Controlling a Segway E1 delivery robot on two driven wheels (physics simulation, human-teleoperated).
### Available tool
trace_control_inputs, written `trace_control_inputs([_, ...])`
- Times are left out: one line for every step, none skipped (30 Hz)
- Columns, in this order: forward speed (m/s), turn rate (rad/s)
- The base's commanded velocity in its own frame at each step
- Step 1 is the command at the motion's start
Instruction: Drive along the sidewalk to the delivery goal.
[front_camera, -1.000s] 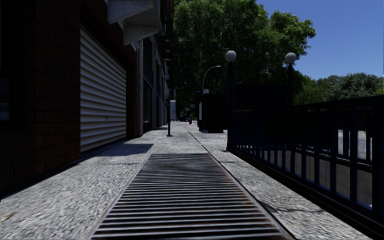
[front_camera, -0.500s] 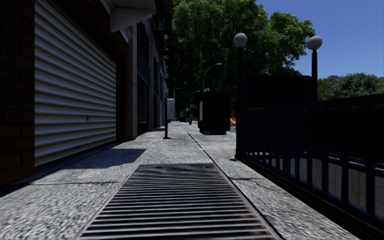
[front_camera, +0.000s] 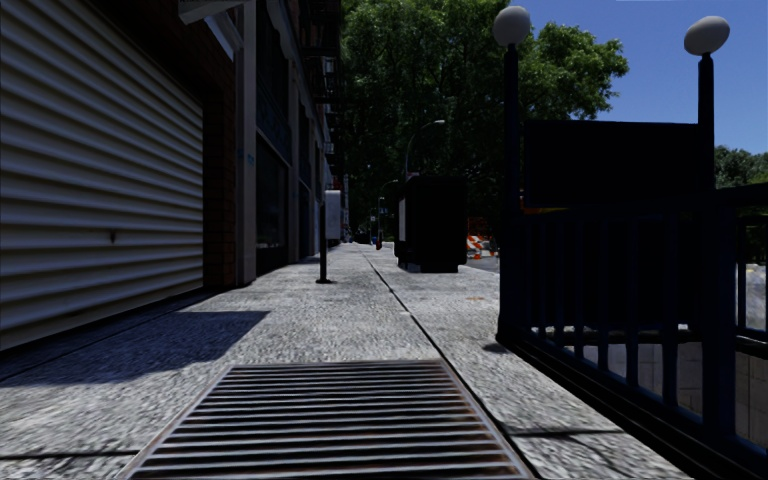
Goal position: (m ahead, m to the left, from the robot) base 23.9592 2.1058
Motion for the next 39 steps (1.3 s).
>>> trace_control_inputs([2.0,0.0])
trace_control_inputs([2.0,0.0])
trace_control_inputs([2.0,0.0])
trace_control_inputs([2.0,0.0])
trace_control_inputs([2.0,0.0])
trace_control_inputs([2.0,0.0])
trace_control_inputs([2.0,0.0])
trace_control_inputs([2.0,0.0])
trace_control_inputs([2.0,0.0])
trace_control_inputs([2.0,0.0])
trace_control_inputs([2.0,0.0])
trace_control_inputs([2.0,0.0])
trace_control_inputs([2.0,0.0])
trace_control_inputs([2.0,0.0])
trace_control_inputs([2.0,0.0])
trace_control_inputs([2.0,0.0])
trace_control_inputs([2.0,0.0])
trace_control_inputs([2.0,0.0])
trace_control_inputs([2.0,0.0])
trace_control_inputs([2.0,0.0])
trace_control_inputs([2.0,0.0])
trace_control_inputs([2.0,0.0])
trace_control_inputs([2.0,0.0])
trace_control_inputs([2.0,0.0])
trace_control_inputs([2.0,0.0])
trace_control_inputs([2.0,0.0])
trace_control_inputs([2.0,0.0])
trace_control_inputs([2.0,0.0])
trace_control_inputs([2.0,0.0])
trace_control_inputs([2.0,0.0])
trace_control_inputs([2.0,0.0])
trace_control_inputs([2.0,0.0])
trace_control_inputs([2.0,0.0])
trace_control_inputs([2.0,0.0])
trace_control_inputs([2.0,0.0])
trace_control_inputs([2.0,0.0])
trace_control_inputs([2.0,0.0])
trace_control_inputs([2.0,0.0])
trace_control_inputs([2.0,0.0])
